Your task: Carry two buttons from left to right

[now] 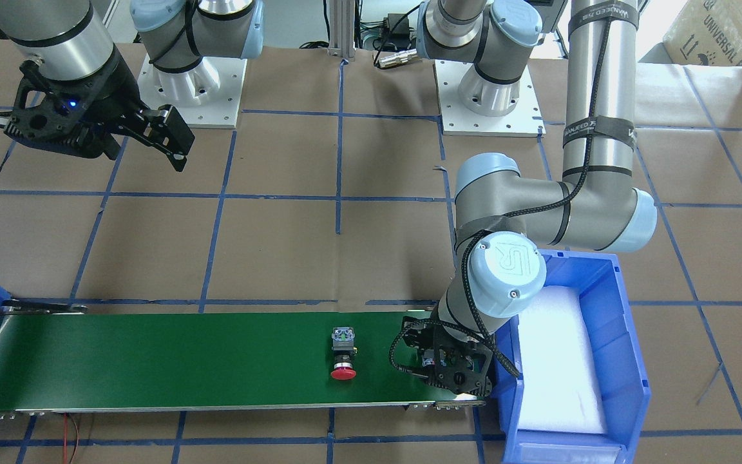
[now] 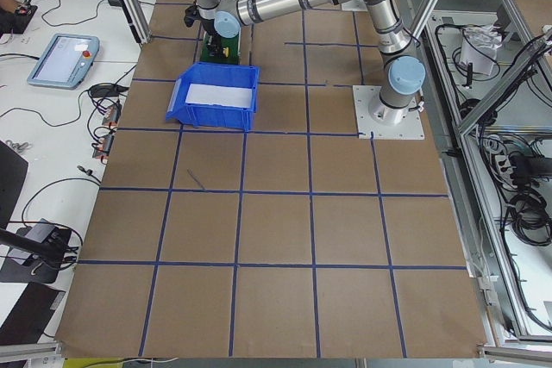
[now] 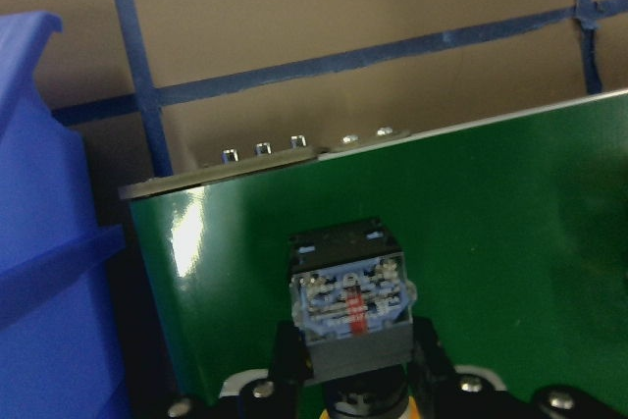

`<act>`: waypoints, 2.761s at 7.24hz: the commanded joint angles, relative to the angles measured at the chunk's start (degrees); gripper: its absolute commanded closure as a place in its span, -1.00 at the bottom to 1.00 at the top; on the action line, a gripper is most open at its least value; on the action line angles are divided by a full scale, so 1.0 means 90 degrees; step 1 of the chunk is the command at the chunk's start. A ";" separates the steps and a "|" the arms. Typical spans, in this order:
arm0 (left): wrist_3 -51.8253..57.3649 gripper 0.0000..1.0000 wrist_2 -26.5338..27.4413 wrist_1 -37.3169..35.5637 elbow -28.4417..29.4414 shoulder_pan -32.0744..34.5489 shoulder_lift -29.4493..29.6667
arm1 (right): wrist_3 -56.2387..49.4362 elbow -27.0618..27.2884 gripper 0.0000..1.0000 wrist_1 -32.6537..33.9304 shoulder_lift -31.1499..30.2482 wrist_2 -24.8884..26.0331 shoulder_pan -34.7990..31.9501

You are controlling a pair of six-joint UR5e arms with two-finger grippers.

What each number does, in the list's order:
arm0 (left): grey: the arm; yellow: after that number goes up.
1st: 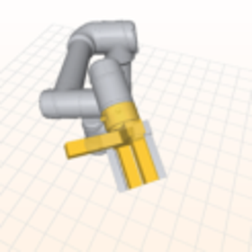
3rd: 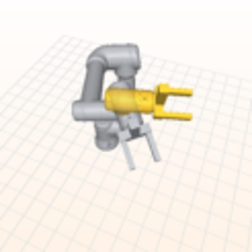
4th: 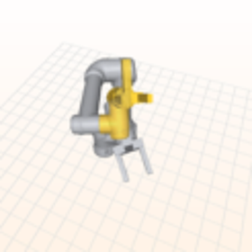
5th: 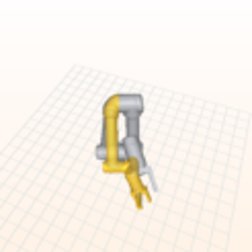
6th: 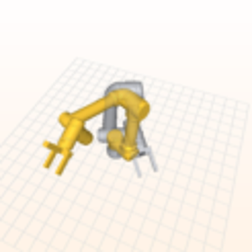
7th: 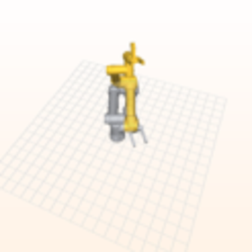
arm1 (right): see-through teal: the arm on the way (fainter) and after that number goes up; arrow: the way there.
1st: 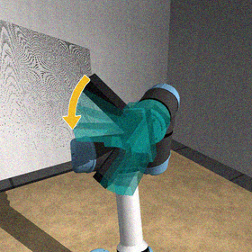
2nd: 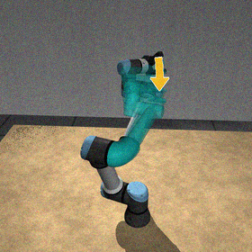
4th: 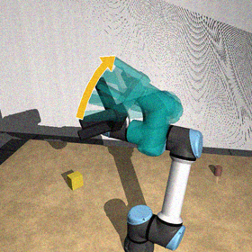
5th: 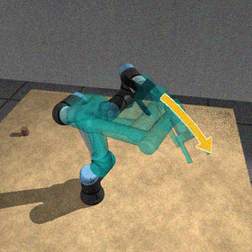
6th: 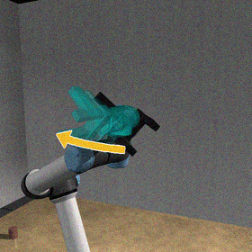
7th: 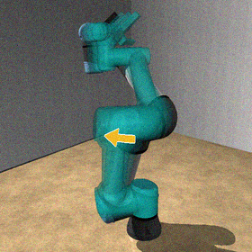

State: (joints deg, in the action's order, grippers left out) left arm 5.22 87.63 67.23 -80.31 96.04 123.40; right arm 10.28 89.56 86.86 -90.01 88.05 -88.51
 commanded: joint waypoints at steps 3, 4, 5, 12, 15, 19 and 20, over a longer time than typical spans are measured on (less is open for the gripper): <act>-0.0081 -1.00 0.0068 0.0767 0.0221 -0.0037 -0.0456 | 0.0001 0.0000 -1.00 -0.0002 0.0001 0.0031 -0.0009; -0.0072 -1.00 0.0416 0.0868 0.0106 -0.0075 -0.0884 | 0.0010 0.0010 -1.00 -0.0012 -0.0009 0.0012 -0.0009; -0.0043 -0.97 0.0923 0.0860 0.0076 -0.0298 -0.1043 | 0.0001 0.0020 -1.00 -0.0002 -0.0009 0.0002 -0.0009; -0.0247 -0.99 0.0742 0.2979 -0.0285 -0.0165 -0.2870 | 0.0010 0.0020 -1.00 0.0066 -0.0038 -0.0046 -0.0038; -0.0218 -0.99 0.0781 0.2978 -0.0568 -0.0164 -0.3211 | -0.0028 0.0030 -1.00 0.0066 -0.0009 -0.0037 -0.0028; -0.0228 -0.99 0.0801 0.2628 -0.1409 -0.0252 -0.3896 | -0.0028 0.0039 -1.00 0.0066 -0.0009 -0.0017 -0.0019; -0.0238 -0.99 0.0801 0.2608 -0.1409 -0.0261 -0.3906 | -0.0028 0.0039 -1.00 0.0066 -0.0028 -0.0007 -0.0019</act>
State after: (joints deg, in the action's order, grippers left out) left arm 3.23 94.82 91.24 -92.53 93.79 88.75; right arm 10.02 89.91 87.45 -90.15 87.88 -88.71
